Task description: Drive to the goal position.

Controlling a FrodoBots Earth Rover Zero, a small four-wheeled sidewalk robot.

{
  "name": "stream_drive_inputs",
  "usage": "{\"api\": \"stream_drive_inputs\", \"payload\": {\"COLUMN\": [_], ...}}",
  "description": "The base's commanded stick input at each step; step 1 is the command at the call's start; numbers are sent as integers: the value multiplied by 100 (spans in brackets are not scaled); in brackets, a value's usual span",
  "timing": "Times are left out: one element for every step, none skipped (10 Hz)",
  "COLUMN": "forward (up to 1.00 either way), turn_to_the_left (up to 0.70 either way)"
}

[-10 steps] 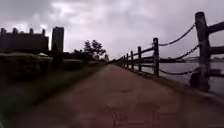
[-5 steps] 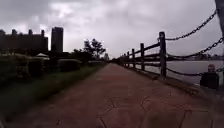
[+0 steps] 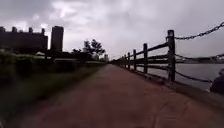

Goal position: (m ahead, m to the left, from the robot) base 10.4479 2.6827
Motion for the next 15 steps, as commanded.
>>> {"api": "stream_drive_inputs", "payload": {"forward": [100,100,100,100,100,100,100,100,100,100,100,100,100,100,100], "turn_to_the_left": [0,0,0,0,0,0,0,0,0,0,0,0,0,0,0]}}
